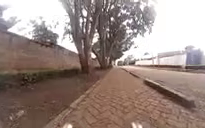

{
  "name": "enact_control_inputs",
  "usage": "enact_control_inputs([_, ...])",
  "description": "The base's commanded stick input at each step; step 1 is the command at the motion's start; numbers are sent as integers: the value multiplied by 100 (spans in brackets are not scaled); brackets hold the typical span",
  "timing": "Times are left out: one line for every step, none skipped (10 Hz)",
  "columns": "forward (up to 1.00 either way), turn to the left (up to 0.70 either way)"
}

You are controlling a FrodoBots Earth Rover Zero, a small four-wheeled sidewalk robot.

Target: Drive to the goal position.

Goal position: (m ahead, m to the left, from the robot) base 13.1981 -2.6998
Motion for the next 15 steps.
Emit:
enact_control_inputs([70, 10])
enact_control_inputs([70, 15])
enact_control_inputs([70, 4])
enact_control_inputs([70, 2])
enact_control_inputs([70, 0])
enact_control_inputs([70, 0])
enact_control_inputs([70, 0])
enact_control_inputs([70, 9])
enact_control_inputs([70, 5])
enact_control_inputs([70, 6])
enact_control_inputs([70, 9])
enact_control_inputs([70, 1])
enact_control_inputs([70, 4])
enact_control_inputs([70, 7])
enact_control_inputs([70, -35])
